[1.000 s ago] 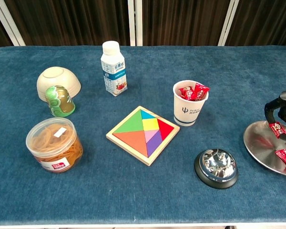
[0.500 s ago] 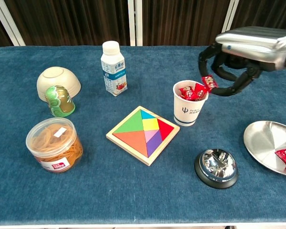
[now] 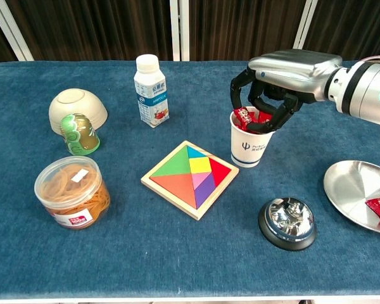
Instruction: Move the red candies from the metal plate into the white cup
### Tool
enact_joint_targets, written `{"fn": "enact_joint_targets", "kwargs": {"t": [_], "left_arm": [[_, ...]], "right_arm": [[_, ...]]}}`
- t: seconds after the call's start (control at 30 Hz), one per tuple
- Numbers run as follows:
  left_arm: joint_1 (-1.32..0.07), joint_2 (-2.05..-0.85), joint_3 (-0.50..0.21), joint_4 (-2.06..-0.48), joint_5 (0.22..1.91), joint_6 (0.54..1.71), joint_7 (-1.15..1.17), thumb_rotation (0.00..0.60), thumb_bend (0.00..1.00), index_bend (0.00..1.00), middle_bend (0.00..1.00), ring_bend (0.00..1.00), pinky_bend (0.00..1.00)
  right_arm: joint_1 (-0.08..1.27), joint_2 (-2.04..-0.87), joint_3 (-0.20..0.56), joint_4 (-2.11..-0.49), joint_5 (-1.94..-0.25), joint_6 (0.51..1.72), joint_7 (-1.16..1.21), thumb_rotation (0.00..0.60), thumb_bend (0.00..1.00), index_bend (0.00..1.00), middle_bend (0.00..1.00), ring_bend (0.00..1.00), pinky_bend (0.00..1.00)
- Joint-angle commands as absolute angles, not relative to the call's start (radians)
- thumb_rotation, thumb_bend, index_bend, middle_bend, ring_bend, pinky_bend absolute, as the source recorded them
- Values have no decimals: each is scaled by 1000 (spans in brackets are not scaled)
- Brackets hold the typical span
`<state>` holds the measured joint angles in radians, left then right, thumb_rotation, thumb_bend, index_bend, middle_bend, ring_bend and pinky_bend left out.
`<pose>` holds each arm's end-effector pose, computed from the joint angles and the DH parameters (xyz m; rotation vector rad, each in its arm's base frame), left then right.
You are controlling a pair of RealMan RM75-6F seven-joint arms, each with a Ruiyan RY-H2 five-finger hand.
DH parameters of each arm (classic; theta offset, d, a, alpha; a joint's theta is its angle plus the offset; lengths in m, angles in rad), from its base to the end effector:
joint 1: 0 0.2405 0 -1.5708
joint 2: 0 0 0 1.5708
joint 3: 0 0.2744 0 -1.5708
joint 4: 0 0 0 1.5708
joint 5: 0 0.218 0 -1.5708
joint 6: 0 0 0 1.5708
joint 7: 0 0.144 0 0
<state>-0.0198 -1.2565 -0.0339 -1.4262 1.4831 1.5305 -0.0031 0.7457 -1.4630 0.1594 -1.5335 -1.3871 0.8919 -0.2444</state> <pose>-0.3668 0.1580 0.1350 -1.3237 -0.8921 -0.8310 -0.1394 -0.3433 -0.0109 2.0969 -0.7674 1.0020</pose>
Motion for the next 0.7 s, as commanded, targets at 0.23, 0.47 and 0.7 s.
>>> {"fn": "enact_joint_targets", "kwargs": {"t": [0.23, 0.47, 0.7], "left_arm": [[-26, -1257, -36, -1428, 1487, 1528, -1, 600, 20, 210, 174, 0, 0], [-27, -1254, -38, -1432, 1488, 1528, -1, 600, 19, 210, 174, 0, 0], [-34, -1255, -41, -1433, 1495, 1530, -3, 600, 20, 210, 174, 0, 0]], "right_arm": [[720, -1420, 134, -1573, -1441, 957, -200, 600, 562, 403, 864, 1000, 1000], [637, -1337, 117, -1629, -1512, 1126, -215, 600, 560, 396, 865, 998, 1000], [449, -1195, 58, -1661, -1548, 1374, -264, 600, 489, 377, 568, 519, 744]]}}
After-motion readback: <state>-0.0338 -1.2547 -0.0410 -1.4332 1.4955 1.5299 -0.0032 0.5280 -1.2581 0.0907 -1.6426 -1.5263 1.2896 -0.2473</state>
